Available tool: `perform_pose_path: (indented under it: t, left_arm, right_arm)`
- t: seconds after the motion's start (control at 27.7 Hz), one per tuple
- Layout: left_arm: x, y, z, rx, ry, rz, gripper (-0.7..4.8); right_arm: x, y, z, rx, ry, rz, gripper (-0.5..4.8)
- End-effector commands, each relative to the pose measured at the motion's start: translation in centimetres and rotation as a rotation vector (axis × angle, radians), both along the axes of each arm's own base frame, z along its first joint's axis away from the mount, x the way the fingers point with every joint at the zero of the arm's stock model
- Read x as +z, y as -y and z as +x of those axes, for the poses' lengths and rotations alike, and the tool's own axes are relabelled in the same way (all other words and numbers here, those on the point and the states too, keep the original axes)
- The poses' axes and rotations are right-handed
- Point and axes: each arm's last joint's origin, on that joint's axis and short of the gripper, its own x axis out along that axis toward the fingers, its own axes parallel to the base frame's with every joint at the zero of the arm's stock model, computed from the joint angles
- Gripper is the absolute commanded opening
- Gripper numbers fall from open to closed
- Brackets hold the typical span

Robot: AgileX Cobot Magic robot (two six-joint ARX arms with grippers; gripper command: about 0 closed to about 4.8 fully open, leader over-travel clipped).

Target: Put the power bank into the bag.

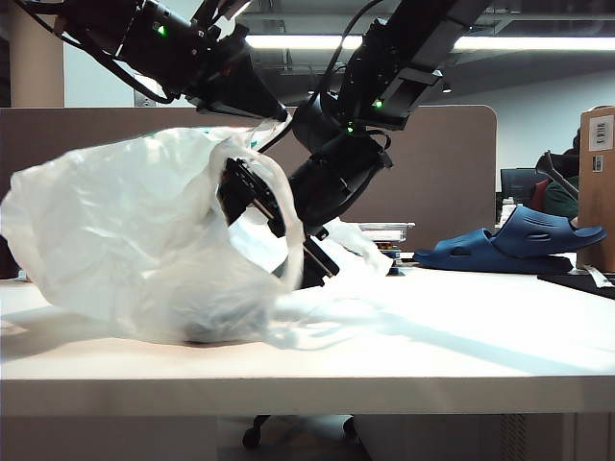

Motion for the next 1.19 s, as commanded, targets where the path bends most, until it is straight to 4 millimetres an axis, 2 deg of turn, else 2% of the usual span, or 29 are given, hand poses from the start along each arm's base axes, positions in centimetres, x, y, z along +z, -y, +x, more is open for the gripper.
perform_pose_path:
  t: [0.04, 0.4, 0.43, 0.51, 0.58, 0.76, 0.87, 1.19]
  left_arm:
    - [0.3, -0.2, 0.1, 0.062, 0.017, 0.015, -0.01]
    - [-0.3, -0.5, 0.2, 0.164, -0.021, 0.079, 0.09]
    - [-0.5, -0.5, 0.1, 0.162, -0.036, 0.090, 0.37]
    - [-0.9, -0.6, 0.0, 0.158, -0.068, 0.114, 1.35]
    - [-1.1, -0.7, -0.2, 0.156, -0.096, 0.128, 1.89]
    - [-1.3, -0.8, -0.4, 0.153, -0.126, 0.143, 1.97]
    - [-1.2, -1.0, -0.8, 0.159, -0.152, 0.161, 3.53]
    - [0.3, -2.1, -2.3, 0.265, -0.121, 0.262, 3.55]
  right_arm:
    - [0.4, 0.0, -0.1, -0.012, 0.012, -0.028, 4.79]
    - [0.4, 0.4, -0.6, 0.004, -0.010, -0.074, 4.79]
    - [0.6, 0.5, -0.7, 0.005, -0.016, -0.079, 4.79]
    - [0.7, 0.7, -0.9, 0.017, -0.015, -0.091, 4.79]
    - [1.0, 0.8, -1.0, 0.005, -0.005, -0.119, 4.79]
    - [2.2, 1.3, -1.5, 0.008, 0.025, -0.169, 4.79]
    - [3.4, 1.9, -2.2, 0.008, 0.047, -0.223, 4.79]
    - [5.4, 2.7, -3.0, -0.002, 0.079, -0.269, 4.79]
